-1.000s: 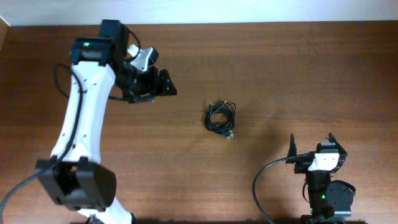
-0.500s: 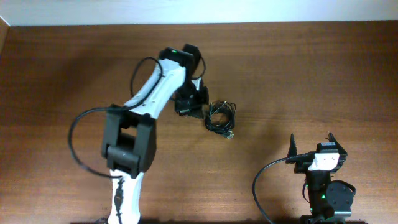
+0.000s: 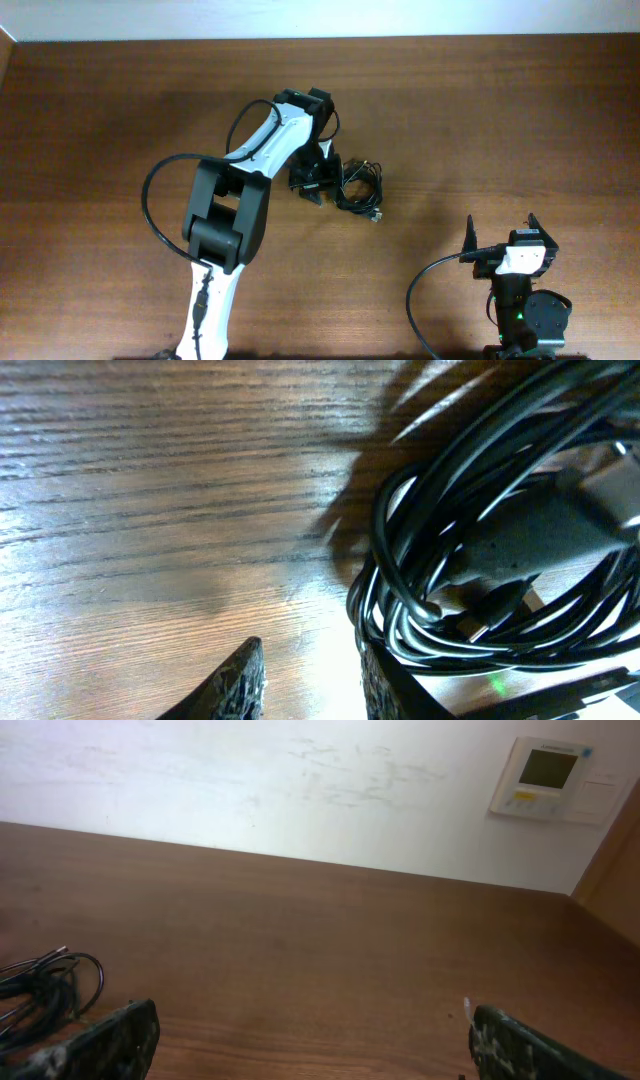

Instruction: Untangle cables

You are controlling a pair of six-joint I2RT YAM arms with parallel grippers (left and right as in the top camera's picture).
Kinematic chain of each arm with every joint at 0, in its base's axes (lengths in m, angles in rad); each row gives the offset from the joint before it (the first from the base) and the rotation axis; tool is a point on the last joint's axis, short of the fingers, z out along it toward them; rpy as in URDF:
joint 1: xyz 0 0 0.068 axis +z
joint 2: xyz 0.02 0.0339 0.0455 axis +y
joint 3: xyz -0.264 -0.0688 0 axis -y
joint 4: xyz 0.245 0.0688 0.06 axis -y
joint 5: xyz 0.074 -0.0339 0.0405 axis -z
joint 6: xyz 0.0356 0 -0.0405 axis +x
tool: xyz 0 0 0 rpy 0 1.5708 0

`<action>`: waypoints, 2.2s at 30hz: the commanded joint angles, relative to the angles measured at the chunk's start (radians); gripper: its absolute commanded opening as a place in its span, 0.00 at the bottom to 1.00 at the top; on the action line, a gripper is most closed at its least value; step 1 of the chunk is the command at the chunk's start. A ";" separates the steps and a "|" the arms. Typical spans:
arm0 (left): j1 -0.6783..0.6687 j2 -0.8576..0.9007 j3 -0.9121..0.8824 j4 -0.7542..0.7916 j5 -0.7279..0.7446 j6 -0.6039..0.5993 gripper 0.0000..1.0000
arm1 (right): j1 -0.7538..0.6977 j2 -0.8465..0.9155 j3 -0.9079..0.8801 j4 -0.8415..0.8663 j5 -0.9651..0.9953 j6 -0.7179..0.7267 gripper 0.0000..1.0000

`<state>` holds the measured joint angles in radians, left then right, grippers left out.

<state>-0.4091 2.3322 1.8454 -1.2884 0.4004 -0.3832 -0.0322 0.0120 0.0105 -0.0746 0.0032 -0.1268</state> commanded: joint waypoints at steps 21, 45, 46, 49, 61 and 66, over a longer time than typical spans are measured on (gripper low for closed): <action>-0.031 0.009 0.001 0.036 -0.026 0.108 0.37 | -0.007 -0.005 -0.005 -0.005 0.009 0.012 0.99; -0.099 -0.055 0.150 0.024 -0.185 0.188 0.40 | -0.007 -0.005 -0.005 -0.005 0.009 0.012 0.98; -0.111 -0.055 0.149 0.025 -0.216 0.167 0.41 | -0.007 -0.005 -0.005 -0.005 0.009 0.012 0.98; -0.162 -0.055 0.142 0.068 -0.351 0.137 0.43 | -0.007 -0.005 -0.005 -0.005 0.009 0.012 0.99; -0.184 -0.054 0.024 0.204 -0.475 0.080 0.00 | -0.007 -0.005 -0.005 -0.005 0.009 0.012 0.98; -0.135 -0.085 0.074 0.172 -0.477 0.080 0.00 | -0.007 -0.005 -0.005 -0.005 0.009 0.012 0.99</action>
<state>-0.5888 2.3016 1.8793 -1.0950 -0.0635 -0.2962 -0.0322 0.0120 0.0105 -0.0746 0.0032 -0.1268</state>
